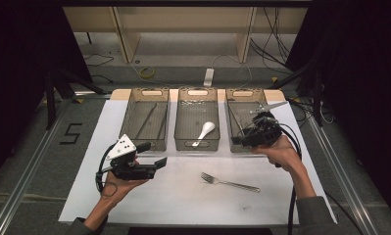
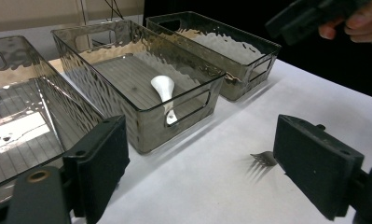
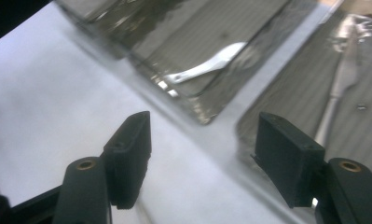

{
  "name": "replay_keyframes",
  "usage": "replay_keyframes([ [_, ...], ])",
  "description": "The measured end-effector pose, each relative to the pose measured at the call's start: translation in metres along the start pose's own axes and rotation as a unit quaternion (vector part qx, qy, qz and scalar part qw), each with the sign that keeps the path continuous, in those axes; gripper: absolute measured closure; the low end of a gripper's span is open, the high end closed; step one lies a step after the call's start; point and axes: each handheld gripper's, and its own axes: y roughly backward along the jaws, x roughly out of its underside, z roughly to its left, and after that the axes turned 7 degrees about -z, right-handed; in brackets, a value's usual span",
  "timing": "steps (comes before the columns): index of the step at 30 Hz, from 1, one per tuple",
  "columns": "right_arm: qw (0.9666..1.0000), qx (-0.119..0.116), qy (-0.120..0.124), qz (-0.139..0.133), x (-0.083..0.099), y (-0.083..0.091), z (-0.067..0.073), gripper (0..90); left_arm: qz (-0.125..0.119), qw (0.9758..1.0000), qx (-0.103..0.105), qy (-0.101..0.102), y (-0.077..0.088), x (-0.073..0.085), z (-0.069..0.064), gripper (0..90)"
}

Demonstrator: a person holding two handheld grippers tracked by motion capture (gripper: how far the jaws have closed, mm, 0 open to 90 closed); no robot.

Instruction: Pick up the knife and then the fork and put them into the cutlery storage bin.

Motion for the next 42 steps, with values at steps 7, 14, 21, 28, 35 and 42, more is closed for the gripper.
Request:
replay_keyframes([
  [7,0.9984,-0.028,0.044,0.024,0.019,0.005,0.029,35.4,0.001,1.0000,0.004,-0.005,0.000,0.000,-0.001,17.5],
  [14,0.9954,-0.024,0.066,0.065,0.031,-0.003,0.036,34.1,0.002,1.0000,0.005,-0.006,0.000,0.000,-0.002,17.5],
  [21,0.9898,-0.004,0.087,0.113,0.040,-0.016,0.042,34.0,0.000,0.9999,0.007,-0.008,0.000,-0.001,-0.002,17.5],
  [28,0.9828,0.000,0.104,0.153,0.050,-0.029,0.049,38.4,-0.002,0.9999,0.006,-0.008,0.001,-0.001,-0.002,17.5],
  [35,0.9765,0.001,0.109,0.186,0.061,-0.038,0.051,42.9,0.000,0.9999,0.006,-0.010,0.000,-0.001,-0.003,17.5],
  [42,0.9699,0.001,0.113,0.215,0.070,-0.046,0.052,48.8,-0.001,0.9999,0.006,-0.009,0.001,-0.001,-0.003,17.5],
])
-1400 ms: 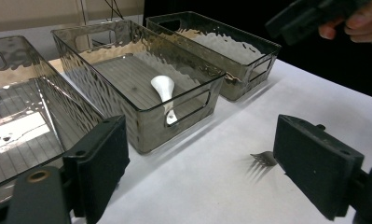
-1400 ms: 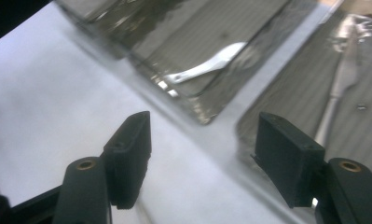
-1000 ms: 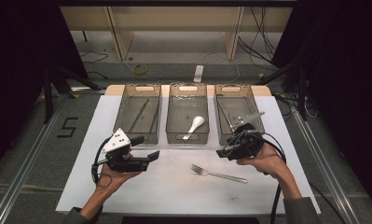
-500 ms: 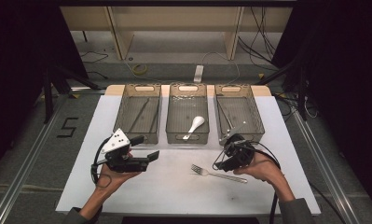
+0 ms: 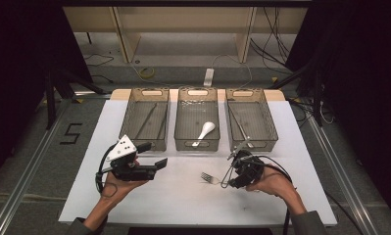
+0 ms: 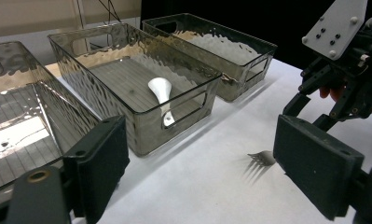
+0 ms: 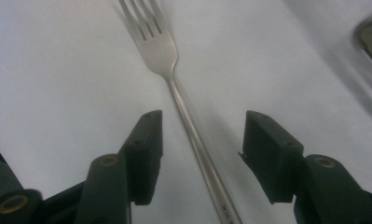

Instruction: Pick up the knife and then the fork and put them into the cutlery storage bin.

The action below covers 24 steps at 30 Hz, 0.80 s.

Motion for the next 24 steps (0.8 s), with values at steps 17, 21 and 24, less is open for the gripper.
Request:
replay_keyframes([
  [17,0.9990,-0.002,0.019,0.042,0.001,-0.016,0.005,67.6,0.003,1.0000,0.003,-0.002,-0.001,0.000,0.000,17.5],
  [21,0.9985,0.003,0.025,0.049,0.001,-0.019,0.005,70.8,0.004,1.0000,0.004,-0.003,-0.001,0.000,0.000,17.5],
  [24,0.9981,0.007,0.029,0.054,0.002,-0.021,0.006,73.3,0.004,1.0000,0.003,-0.002,-0.001,0.001,0.000,17.5],
])
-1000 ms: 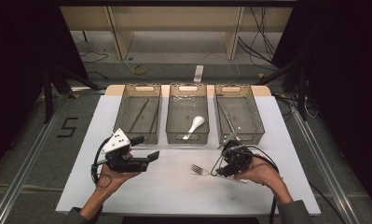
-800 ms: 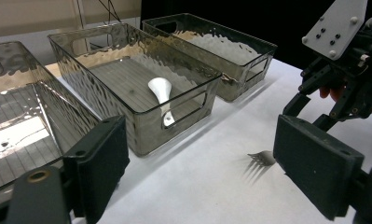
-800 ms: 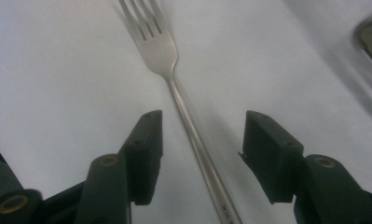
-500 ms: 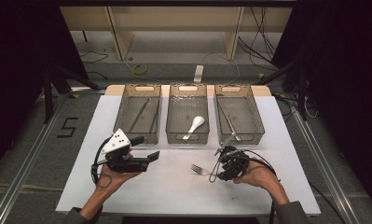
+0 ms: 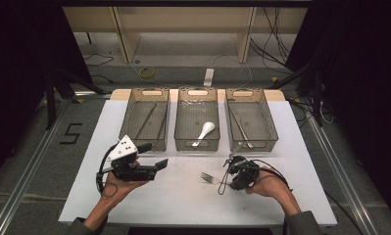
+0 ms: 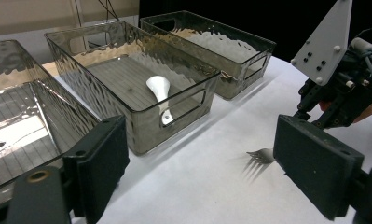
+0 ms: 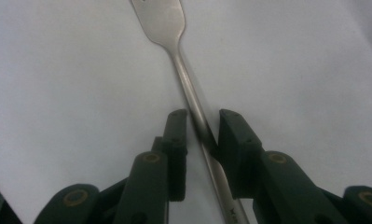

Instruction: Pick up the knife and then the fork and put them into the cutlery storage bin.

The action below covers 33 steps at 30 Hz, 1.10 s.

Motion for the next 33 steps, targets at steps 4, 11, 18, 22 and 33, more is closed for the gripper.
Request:
replay_keyframes([
  [4,0.9999,0.007,0.012,0.007,-0.0002,-0.0014,0.0009,73.9,0.001,1.0000,0.000,-0.001,-0.0003,0.0001,-0.0003,17.5],
  [11,0.9996,0.014,0.022,0.008,-0.0007,-0.0022,0.0037,75.6,0.002,1.0000,0.000,-0.001,-0.0006,0.0002,-0.0007,17.5],
  [18,0.9995,0.010,0.028,0.011,-0.0015,-0.0028,0.0054,81.4,0.002,1.0000,0.001,-0.002,-0.0008,0.0004,-0.0006,17.5],
  [22,0.9993,0.009,0.033,0.012,-0.0022,-0.0031,0.0065,83.4,0.003,1.0000,0.000,-0.002,-0.0009,0.0003,-0.0008,17.5],
  [33,0.9992,0.006,0.040,0.005,-0.0018,-0.0019,0.0054,84.3,0.002,1.0000,-0.003,-0.003,-0.0006,0.0002,-0.0002,17.6],
])
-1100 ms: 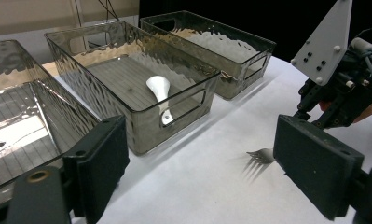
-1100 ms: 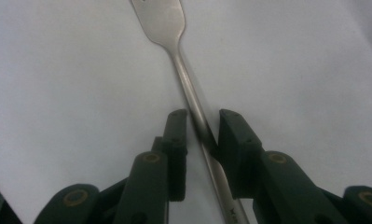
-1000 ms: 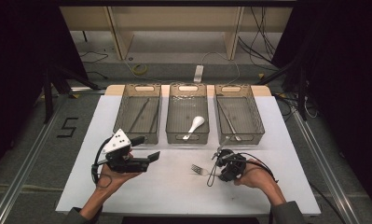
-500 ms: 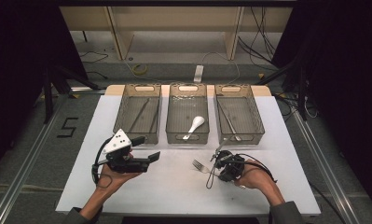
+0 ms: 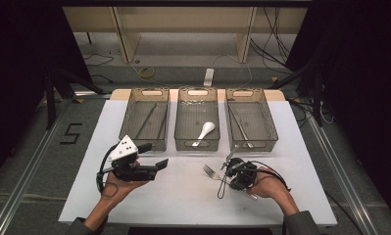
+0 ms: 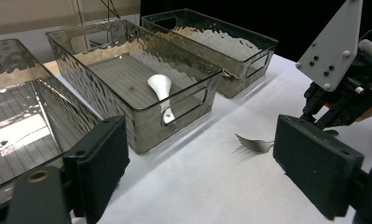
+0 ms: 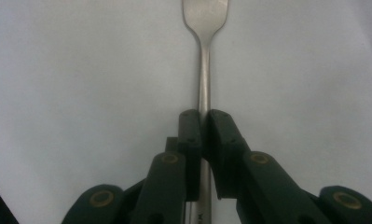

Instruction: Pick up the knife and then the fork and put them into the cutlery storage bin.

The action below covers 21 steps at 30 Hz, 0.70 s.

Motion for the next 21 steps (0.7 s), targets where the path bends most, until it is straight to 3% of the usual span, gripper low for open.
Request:
replay_keyframes([
  [4,0.9998,-0.007,-0.005,-0.016,0.001,0.006,-0.004,84.3,-0.002,1.0000,-0.002,0.003,0.001,0.000,0.001,17.5],
  [9,0.9987,0.003,-0.021,-0.046,0.003,0.017,-0.010,84.3,-0.002,1.0000,-0.002,0.004,0.001,0.000,0.000,17.6],
  [14,0.9953,0.006,-0.044,-0.086,0.007,0.027,-0.020,84.3,-0.006,1.0000,-0.001,0.007,0.001,-0.001,0.001,17.5],
  [21,0.9904,0.006,-0.067,-0.121,0.013,0.039,-0.031,84.3,-0.012,0.9998,-0.002,0.015,0.002,0.000,0.002,16.5],
])
